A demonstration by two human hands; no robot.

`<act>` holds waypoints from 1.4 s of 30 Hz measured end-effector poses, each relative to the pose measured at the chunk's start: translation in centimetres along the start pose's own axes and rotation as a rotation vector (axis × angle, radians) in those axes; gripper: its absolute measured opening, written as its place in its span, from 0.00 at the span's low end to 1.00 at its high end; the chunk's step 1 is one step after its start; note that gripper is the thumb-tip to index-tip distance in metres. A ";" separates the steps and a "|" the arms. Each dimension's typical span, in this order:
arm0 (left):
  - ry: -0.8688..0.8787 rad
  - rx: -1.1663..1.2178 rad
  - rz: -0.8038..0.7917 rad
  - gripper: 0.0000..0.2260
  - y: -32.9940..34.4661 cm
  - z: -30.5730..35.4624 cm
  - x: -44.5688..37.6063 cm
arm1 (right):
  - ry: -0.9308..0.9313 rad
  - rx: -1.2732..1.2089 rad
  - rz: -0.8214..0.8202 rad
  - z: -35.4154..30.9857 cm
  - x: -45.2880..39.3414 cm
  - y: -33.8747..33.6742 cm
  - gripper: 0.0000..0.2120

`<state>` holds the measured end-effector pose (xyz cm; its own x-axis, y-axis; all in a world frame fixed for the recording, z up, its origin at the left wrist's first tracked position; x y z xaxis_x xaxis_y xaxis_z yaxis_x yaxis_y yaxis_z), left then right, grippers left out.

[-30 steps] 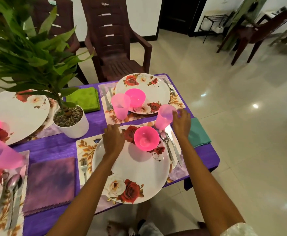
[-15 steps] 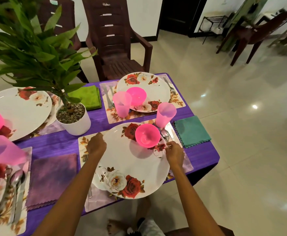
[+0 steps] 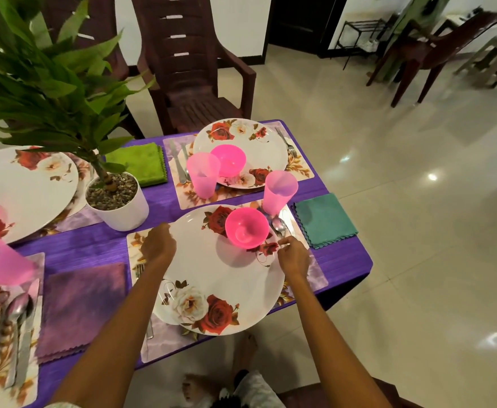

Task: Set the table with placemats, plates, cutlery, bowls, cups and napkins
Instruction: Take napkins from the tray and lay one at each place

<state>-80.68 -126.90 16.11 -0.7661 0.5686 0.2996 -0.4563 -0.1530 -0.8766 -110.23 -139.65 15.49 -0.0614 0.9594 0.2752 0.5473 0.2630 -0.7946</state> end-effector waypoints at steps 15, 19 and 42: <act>0.146 -0.058 0.193 0.19 1.0 2.3 3.1 | -0.165 0.145 0.025 1.0 -2.8 -1.2 0.08; 0.161 -0.043 0.187 0.19 1.3 2.4 3.4 | -0.153 0.125 0.026 1.6 -2.5 -1.1 0.08; 0.185 -0.046 0.181 0.18 1.7 1.6 3.4 | -0.236 0.000 0.201 1.8 -0.8 -4.0 0.10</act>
<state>-84.76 -126.49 16.28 -0.7358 0.6740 0.0662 -0.2948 -0.2308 -0.9273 -113.90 -141.26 17.52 -0.1446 0.9893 -0.0206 0.5678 0.0659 -0.8205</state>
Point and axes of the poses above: each hand's wrist, its own x-axis away from the middle knuckle, its own y-axis out of the palm, z = x × y, the point moved 5 cm from there along -x, towards the middle knuckle, and after that the axes turned 2 degrees about -z, right-handed, at the moved point
